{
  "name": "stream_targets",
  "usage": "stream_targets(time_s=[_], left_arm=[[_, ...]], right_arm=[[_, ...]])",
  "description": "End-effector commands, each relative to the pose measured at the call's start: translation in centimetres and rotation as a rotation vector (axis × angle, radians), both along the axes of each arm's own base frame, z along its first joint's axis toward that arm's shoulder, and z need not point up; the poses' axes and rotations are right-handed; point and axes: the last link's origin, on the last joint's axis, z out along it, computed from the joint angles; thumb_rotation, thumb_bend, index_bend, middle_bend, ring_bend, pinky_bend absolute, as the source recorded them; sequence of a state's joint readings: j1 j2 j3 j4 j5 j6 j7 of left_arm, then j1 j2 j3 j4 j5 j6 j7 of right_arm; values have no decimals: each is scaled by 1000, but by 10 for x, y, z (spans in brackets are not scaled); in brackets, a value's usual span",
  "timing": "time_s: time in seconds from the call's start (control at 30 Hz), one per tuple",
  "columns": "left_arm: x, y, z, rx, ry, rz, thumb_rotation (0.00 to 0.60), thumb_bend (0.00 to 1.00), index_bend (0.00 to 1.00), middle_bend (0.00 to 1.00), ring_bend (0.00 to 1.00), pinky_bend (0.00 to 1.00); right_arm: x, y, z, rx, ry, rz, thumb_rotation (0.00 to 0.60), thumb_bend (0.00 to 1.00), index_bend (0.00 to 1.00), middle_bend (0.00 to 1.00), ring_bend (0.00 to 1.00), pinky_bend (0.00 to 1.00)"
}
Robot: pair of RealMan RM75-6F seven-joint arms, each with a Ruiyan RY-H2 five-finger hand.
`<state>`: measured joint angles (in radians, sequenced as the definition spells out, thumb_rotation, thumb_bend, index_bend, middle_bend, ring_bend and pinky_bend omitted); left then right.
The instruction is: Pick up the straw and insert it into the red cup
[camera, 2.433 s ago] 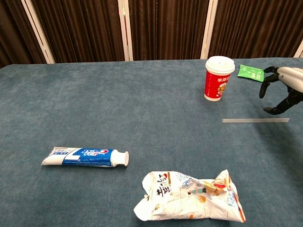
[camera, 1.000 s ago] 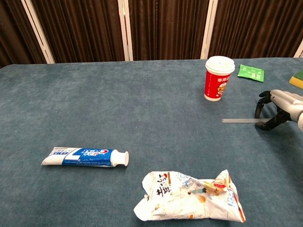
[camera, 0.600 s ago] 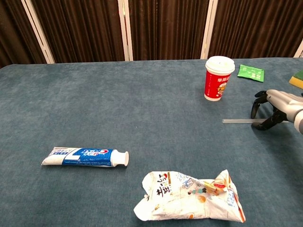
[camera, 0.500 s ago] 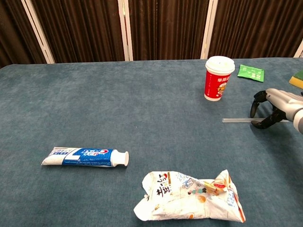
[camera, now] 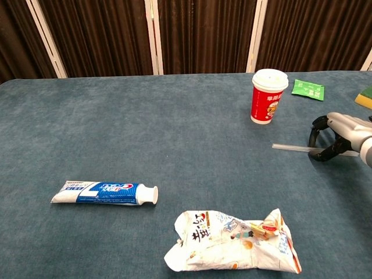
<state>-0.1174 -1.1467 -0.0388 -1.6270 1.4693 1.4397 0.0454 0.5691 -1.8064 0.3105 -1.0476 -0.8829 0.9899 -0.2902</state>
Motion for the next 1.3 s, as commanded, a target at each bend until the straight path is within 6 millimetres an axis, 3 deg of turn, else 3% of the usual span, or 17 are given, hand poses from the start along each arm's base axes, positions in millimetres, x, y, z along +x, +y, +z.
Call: stream_targets(time_s=[0.03, 0.23, 0.4, 0.63, 0.83, 1.1, 1.3], left_arm=[[0, 0, 0, 1, -1, 0, 600, 0, 0, 0, 0, 0], [0, 0, 0, 1, -4, 3, 600, 0, 0, 0, 0, 0], [0, 0, 0, 0, -4, 3, 600, 0, 0, 0, 0, 0], [-2, 0, 1, 4, 1, 9, 600, 0, 0, 0, 0, 0], [-2, 1, 1, 0, 1, 14, 600, 0, 0, 0, 0, 0], [-2, 1, 0, -5, 15, 10, 600, 0, 0, 0, 0, 0], [-3, 2, 0, -6, 32, 3, 600, 0, 0, 0, 0, 0]], right_arm=[[2, 0, 1, -3, -11, 5, 600, 418, 560, 111, 0, 0], [20, 0, 11, -28, -64, 59, 600, 418, 560, 111, 0, 0], [48, -2, 37, -108, -157, 142, 600, 414, 560, 111, 0, 0], [87, -8, 90, -209, -645, 86, 600, 413, 560, 112, 0, 0], [105, -17, 130, -247, -953, 53, 600, 413, 561, 131, 0, 0], [108, -43, 135, -225, -1262, -5, 600, 414, 570, 167, 0, 0], [109, -70, 126, -383, -1380, -3, 600, 422, 571, 195, 0, 0]])
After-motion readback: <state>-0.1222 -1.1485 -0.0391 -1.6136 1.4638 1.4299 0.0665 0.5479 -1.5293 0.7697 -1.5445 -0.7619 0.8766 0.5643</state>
